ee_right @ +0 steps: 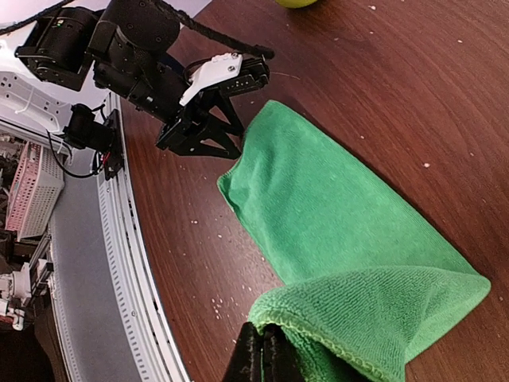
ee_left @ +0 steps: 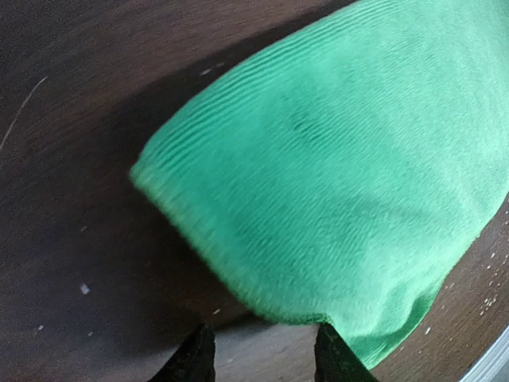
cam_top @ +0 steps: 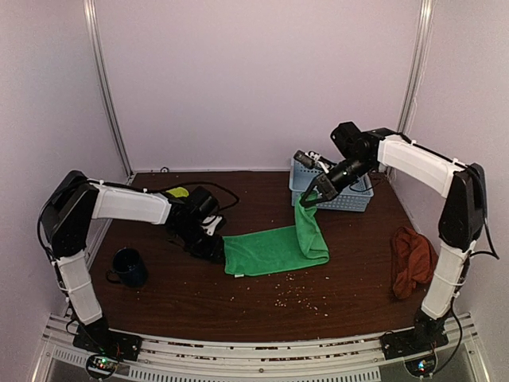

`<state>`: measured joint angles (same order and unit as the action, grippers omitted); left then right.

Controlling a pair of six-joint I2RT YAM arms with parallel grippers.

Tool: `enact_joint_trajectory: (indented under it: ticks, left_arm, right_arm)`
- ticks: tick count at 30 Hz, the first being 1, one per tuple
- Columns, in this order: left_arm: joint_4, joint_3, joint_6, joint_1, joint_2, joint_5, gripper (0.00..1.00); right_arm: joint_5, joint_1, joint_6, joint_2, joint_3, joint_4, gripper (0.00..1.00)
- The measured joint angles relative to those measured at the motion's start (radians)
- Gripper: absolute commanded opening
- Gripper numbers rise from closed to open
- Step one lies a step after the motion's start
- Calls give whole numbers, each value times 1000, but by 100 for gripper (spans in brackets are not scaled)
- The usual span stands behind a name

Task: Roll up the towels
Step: Fold the towel at the center of the board.

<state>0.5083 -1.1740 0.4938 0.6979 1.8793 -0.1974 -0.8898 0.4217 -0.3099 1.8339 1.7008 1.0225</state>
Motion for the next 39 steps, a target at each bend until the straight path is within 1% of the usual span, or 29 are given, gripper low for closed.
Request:
enact_joint_trajectory:
  ticks: [3, 7, 12, 16, 27, 35, 36, 37, 39]
  left_arm:
    - [20, 55, 3, -34, -58, 13, 46]
    - [34, 87, 6, -71, -98, 24, 46]
    - [36, 108, 14, -75, -103, 31, 46]
    - [35, 122, 15, -76, -111, 39, 46]
    - [13, 148, 18, -77, -118, 39, 46]
    - [-2, 170, 19, -77, -134, 40, 46]
    - [-3, 177, 21, -78, -140, 40, 46]
    - [-3, 180, 22, -79, -143, 40, 46]
    - [-3, 188, 25, -82, -151, 42, 46]
  right_arm:
    - [5, 68, 45, 67, 45, -42, 0]
    - [19, 153, 104, 178, 97, -114, 0]
    - [34, 243, 159, 352, 200, -151, 0]
    - [31, 284, 204, 437, 261, -172, 0]
    - [30, 332, 306, 486, 361, -247, 0]
    - [31, 353, 348, 624, 444, -286, 0]
    - [31, 357, 351, 634, 444, -286, 7]
    - [32, 362, 355, 644, 444, -286, 20]
    - [37, 369, 363, 656, 444, -285, 33]
